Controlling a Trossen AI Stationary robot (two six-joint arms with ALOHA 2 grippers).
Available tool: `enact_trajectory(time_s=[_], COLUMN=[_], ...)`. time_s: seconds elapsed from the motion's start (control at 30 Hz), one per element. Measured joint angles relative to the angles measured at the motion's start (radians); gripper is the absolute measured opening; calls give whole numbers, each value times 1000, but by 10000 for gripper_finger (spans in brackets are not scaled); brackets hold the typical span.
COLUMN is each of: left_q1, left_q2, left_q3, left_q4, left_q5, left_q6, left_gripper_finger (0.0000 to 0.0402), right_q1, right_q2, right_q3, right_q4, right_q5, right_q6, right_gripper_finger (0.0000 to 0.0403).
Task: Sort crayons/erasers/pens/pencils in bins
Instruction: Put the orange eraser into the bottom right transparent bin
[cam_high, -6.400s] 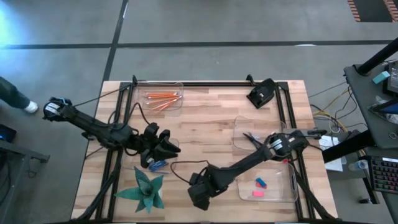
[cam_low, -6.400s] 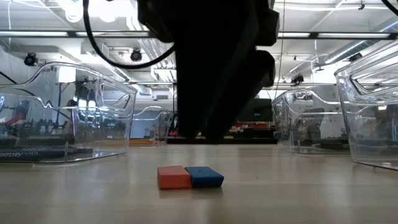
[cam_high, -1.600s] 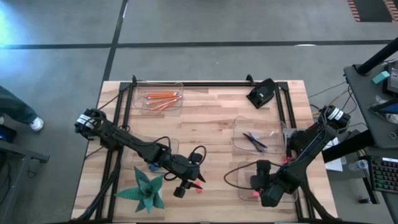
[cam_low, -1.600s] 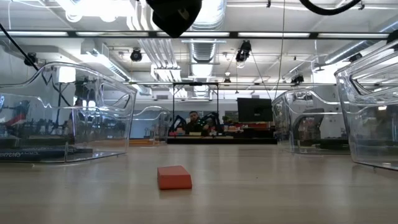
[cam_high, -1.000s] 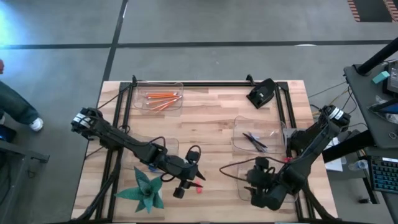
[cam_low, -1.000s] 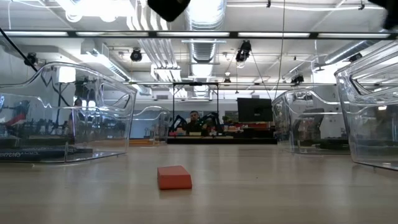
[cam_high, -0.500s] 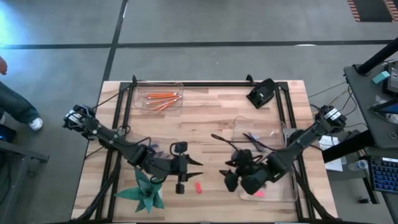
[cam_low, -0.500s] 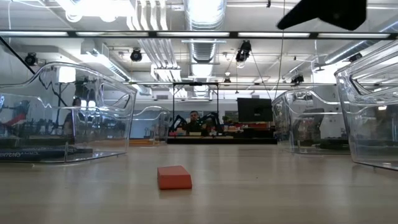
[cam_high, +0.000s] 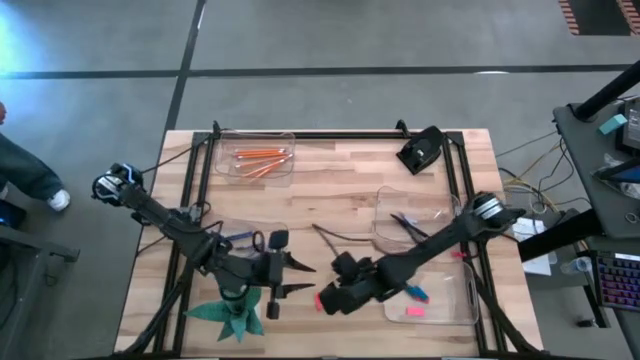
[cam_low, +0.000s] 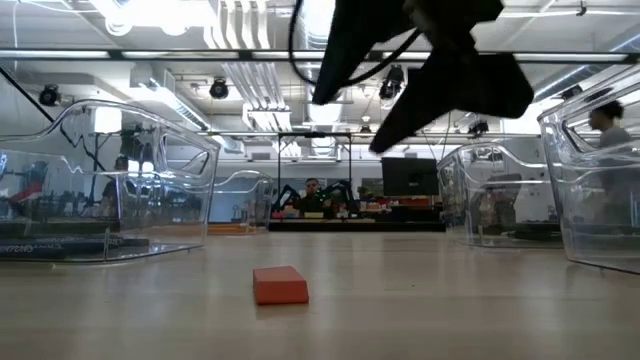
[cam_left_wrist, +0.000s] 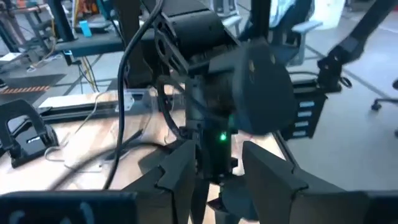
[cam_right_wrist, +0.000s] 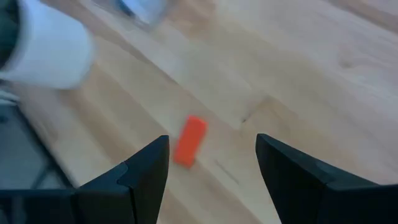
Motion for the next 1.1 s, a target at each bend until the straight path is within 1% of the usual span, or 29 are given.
enact_trajectory(time_s=[0.17, 0.33, 0.47, 0.7, 0.8, 0.93, 1.1], left_q1=[-21, -34, -35, -35, -35, -36, -36], left_q2=[-66, -137, -185, -247, -262, -271, -266], left_q3=[-2, -4, -6, -27, -29, -30, -31], left_q4=[-152, -251, -282, -282, -294, -348, -368], left_q5=[-3, -28, -28, -29, -28, -28, -27], left_q6=[-2, -31, -33, 7, 9, 3, 2], left_gripper_finger=[121, 121, 121, 121, 121, 121, 121], right_q1=[-9, -10, -10, -15, -18, -20, -25], right_q2=[132, 227, 315, 478, 524, 557, 559], right_q3=[145, 253, 356, 600, 676, 726, 727], right_q4=[-116, -128, -187, -443, -477, -495, -495], right_q5=[-41, -92, -98, -98, -106, -106, -109], right_q6=[28, 49, 77, 79, 78, 77, 84], right_gripper_finger=[231, 231, 231, 231, 231, 231, 231])
